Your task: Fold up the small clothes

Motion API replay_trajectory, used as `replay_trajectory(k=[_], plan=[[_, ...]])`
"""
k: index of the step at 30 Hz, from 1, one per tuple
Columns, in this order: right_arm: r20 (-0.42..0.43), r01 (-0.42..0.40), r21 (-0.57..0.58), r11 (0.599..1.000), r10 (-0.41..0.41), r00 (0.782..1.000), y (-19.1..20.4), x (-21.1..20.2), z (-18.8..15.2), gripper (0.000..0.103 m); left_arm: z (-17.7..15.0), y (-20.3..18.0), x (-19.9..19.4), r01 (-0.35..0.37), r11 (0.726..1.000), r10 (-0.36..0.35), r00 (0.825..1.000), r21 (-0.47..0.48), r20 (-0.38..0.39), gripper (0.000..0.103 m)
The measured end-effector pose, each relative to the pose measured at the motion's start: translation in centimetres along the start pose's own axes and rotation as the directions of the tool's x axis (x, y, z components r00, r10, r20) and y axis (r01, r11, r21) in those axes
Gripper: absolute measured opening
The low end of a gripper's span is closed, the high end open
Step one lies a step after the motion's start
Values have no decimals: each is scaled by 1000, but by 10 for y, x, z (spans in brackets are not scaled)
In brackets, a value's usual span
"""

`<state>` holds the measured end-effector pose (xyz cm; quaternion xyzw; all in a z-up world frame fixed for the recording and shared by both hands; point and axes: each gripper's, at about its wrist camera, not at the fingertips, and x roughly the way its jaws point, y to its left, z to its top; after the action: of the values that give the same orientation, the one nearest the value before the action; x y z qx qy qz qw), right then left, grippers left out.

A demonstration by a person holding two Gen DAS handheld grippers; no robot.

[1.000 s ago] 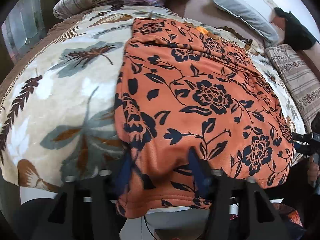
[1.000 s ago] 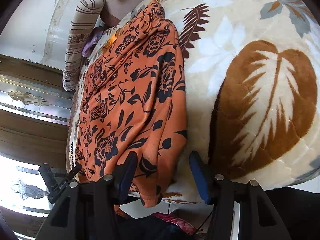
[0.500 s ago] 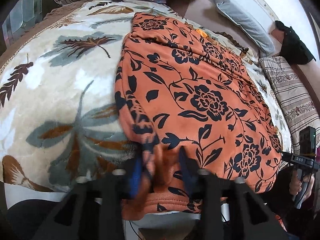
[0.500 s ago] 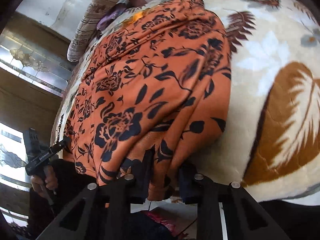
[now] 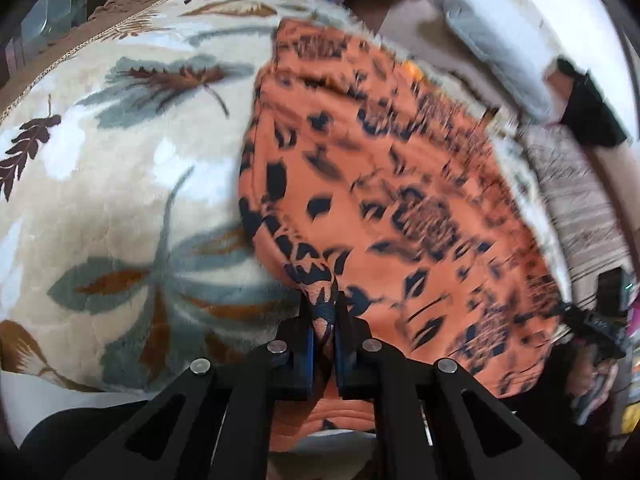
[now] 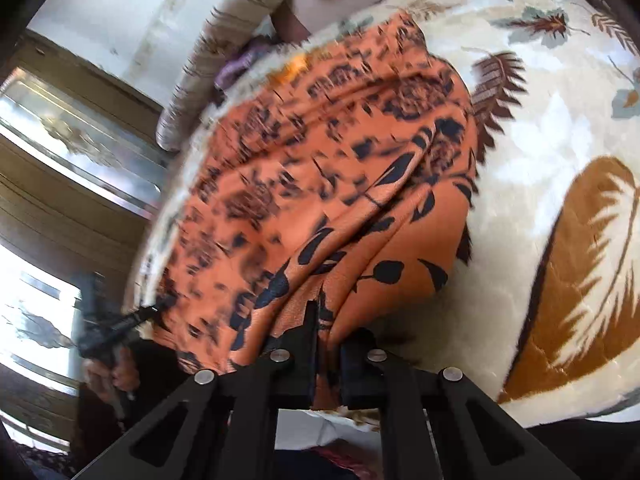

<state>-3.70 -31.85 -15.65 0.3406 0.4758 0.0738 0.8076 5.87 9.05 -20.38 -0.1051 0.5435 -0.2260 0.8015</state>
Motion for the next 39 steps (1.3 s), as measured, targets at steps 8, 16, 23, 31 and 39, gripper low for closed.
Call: replay_trajectory(k=[8, 16, 23, 31, 39], plan=[[129, -73, 1, 997, 72, 989, 16, -31, 79, 8, 91, -6, -47, 102, 993, -108, 985, 52, 135, 7], [278, -35, 58, 998, 17, 961, -3, 5, 223, 8, 260, -14, 26, 85, 996, -80, 985, -22, 154, 11], [252, -16, 354, 935, -78, 965, -102, 82, 262, 67, 294, 14, 113, -90, 984, 113, 982, -151, 150, 43], [430, -15, 249, 968, -97, 898, -73, 27, 262, 67, 253, 36, 35, -70, 949, 212, 865, -308, 455, 64], [177, 156, -144, 977, -129, 976, 27, 82, 225, 58, 183, -27, 47, -159, 979, 193, 922, -126, 334, 72]])
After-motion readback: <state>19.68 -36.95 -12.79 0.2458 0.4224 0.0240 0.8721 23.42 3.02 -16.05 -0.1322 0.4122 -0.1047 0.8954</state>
